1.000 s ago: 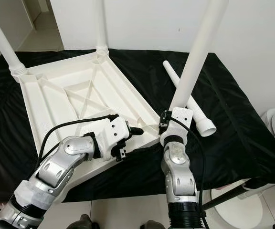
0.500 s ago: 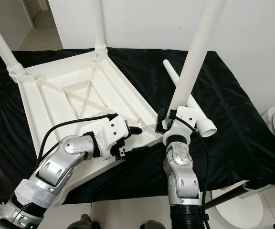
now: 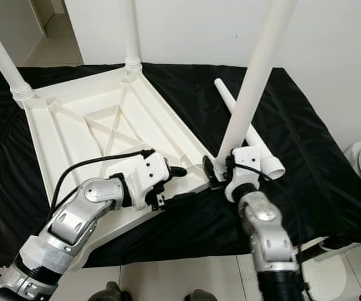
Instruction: Building children table
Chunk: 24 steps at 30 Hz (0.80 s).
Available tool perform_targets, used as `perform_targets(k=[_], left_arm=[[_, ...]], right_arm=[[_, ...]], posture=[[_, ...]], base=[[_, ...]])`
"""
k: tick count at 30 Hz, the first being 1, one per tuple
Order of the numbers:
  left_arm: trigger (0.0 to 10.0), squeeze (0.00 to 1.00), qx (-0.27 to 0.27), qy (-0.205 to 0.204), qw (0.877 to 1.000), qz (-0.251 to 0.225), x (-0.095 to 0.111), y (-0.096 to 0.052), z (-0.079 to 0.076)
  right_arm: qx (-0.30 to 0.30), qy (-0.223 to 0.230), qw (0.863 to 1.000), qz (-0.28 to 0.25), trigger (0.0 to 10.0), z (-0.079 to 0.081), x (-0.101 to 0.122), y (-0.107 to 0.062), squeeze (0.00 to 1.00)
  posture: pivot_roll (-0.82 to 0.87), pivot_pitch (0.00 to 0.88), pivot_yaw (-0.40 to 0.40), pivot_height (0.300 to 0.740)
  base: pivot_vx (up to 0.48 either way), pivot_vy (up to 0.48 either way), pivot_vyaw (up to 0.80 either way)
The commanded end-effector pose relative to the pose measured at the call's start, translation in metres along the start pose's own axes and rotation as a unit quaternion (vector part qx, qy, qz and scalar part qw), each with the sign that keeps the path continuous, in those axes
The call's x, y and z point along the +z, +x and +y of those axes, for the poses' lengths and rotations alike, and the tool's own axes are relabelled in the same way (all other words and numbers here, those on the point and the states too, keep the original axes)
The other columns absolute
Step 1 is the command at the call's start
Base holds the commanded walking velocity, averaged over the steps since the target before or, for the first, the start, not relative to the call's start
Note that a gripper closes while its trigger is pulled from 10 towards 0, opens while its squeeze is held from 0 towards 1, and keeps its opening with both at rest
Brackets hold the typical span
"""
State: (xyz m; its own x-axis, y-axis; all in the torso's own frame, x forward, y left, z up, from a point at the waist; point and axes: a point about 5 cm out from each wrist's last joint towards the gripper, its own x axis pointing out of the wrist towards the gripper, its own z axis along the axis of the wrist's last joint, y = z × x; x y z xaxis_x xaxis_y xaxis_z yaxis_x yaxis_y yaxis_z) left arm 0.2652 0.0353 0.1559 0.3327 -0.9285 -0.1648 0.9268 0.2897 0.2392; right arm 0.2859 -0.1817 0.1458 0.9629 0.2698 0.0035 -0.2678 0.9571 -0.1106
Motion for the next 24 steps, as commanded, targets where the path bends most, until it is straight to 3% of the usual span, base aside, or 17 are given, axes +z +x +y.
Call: perform_targets(k=[1, 11, 12, 13, 14, 15, 24], left_arm=[[10.0, 0.0, 0.018, 0.014, 1.0, -0.001, 0.003, 0.001, 0.003], [10.0, 0.0, 0.016, 0.016, 1.0, -0.004, 0.005, 0.002, 0.004], [10.0, 0.0, 0.016, 0.017, 1.0, -0.004, 0.005, 0.003, 0.004], [10.0, 0.0, 0.016, 0.017, 1.0, -0.004, 0.005, 0.003, 0.004], [10.0, 0.0, 0.015, 0.017, 1.0, -0.004, 0.005, 0.003, 0.004], [10.0, 0.0, 0.015, 0.017, 1.0, -0.005, 0.005, 0.003, 0.004], [10.0, 0.0, 0.014, 0.02, 1.0, -0.005, 0.006, 0.004, 0.004]], right_arm=[[0.013, 0.001, 1.0, 0.003, 10.0, 0.0, -0.003, 0.001, 0.0], [0.118, -0.037, 0.992, 0.008, 10.0, -0.01, 0.001, 0.016, 0.0], [0.133, -0.035, 0.99, 0.016, 7.8, -0.009, -0.001, 0.018, 0.0], [0.133, -0.035, 0.99, 0.016, 7.8, -0.009, -0.001, 0.018, 0.0], [0.147, -0.04, 0.988, 0.018, 6.7, -0.008, -0.004, 0.019, 0.0], [0.159, -0.037, 0.986, 0.025, 0.0, -0.006, -0.007, 0.019, 0.0], [0.169, -0.006, 0.984, 0.05, 0.0, -0.001, -0.025, 0.009, 0.0]], posture=[[-0.02, 0.015, 0.001, 0.74], [-0.02, 0.009, 0.006, 0.74], [-0.02, 0.007, 0.006, 0.74], [-0.02, 0.007, 0.006, 0.74], [-0.02, 0.003, 0.005, 0.74], [-0.02, 0.001, 0.005, 0.74], [-0.02, 0.0, 0.005, 0.74]], base=[[0.0, 0.0, 0.0], [0.0, 0.0, 0.0], [0.0, 0.0, 0.0], [0.0, 0.0, 0.0], [0.0, 0.0, 0.0], [0.0, 0.0, 0.0], [0.0, 0.0, 0.0]])
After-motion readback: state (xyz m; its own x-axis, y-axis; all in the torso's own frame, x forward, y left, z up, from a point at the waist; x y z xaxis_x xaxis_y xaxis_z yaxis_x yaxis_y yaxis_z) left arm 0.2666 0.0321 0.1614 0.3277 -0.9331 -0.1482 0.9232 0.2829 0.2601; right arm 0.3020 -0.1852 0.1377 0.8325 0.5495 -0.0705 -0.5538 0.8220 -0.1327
